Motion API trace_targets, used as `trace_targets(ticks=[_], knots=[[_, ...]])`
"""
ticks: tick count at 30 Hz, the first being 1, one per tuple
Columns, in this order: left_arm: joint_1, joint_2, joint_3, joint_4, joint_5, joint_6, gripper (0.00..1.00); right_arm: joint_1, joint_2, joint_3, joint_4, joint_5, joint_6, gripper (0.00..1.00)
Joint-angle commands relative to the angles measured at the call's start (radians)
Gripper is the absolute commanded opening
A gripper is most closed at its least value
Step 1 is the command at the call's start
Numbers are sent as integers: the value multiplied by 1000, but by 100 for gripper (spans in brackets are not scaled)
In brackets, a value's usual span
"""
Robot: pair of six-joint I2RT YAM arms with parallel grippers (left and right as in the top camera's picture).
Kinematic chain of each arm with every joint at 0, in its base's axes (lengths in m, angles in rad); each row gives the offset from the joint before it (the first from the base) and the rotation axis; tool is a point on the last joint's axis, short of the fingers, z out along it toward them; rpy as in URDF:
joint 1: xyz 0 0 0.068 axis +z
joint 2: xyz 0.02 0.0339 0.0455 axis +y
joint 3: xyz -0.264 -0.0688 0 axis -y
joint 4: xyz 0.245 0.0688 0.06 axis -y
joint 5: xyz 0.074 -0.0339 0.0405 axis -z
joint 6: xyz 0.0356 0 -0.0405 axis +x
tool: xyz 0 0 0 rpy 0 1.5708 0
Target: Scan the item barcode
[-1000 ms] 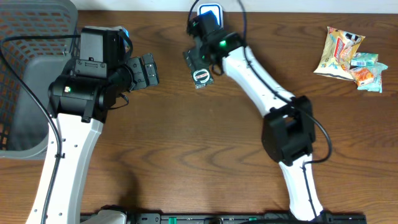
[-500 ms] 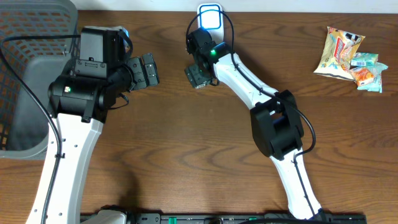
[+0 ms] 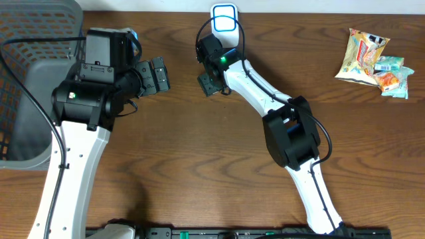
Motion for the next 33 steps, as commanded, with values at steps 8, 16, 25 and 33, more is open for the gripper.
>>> trace_targets(ticks=[8,16,25,33], knots=[[2,-2,8,-3,-13,6,98,-40,-36,120,26,43,9,59],[2,-2,8,-3,-13,6,98,-105,-39,261,200,43,9,59],[2,-2,8,-3,-13,6,98,-159,-35,232,559,49,8,59],[2,-2,8,-3,-13,6,98,-167,-16,232,615,81,8,59]])
